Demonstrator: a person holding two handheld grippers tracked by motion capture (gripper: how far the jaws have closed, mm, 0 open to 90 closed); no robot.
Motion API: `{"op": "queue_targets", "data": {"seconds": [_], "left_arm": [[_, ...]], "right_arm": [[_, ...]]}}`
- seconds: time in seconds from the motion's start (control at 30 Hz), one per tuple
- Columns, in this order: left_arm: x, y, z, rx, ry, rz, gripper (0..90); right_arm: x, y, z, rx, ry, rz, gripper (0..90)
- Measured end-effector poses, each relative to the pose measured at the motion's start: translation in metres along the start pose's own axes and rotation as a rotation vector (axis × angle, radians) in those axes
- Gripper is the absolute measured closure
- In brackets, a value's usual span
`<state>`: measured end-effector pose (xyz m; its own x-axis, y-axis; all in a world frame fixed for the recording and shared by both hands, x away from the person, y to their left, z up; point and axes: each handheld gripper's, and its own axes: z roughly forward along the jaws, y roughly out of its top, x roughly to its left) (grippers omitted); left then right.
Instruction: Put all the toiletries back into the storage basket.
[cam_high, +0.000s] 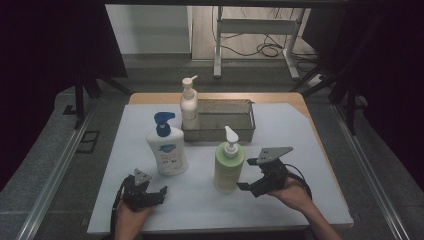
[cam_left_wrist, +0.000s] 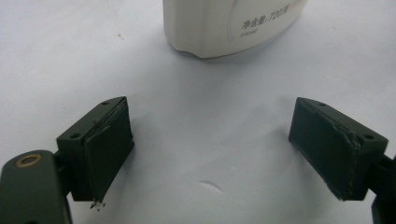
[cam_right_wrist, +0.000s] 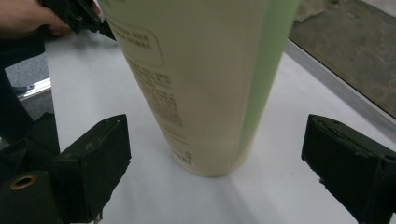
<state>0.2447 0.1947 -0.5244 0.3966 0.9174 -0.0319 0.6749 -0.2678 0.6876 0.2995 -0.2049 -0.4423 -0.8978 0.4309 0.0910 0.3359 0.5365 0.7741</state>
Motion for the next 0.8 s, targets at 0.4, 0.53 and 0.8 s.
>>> {"op": "queue_targets", "data": {"seconds": [0.4,0.53,0.8], "left_arm": [[0.000,0.000,0.000,0.000,0.000,0.000,13.0],[0.000,0.000,0.000,0.000,0.000,0.000,13.0],[0.000,0.000,0.000,0.000,0.000,0.000,13.0]], "right_arm": [[0.006,0.014,0.010,-0.022,0.018,-0.016,8.7],[0.007,0.019,0.013,-0.029,0.015,-0.017,8.7],[0.005,0.028,0.017,-0.046,0.011,-0.017,8.9]]}}
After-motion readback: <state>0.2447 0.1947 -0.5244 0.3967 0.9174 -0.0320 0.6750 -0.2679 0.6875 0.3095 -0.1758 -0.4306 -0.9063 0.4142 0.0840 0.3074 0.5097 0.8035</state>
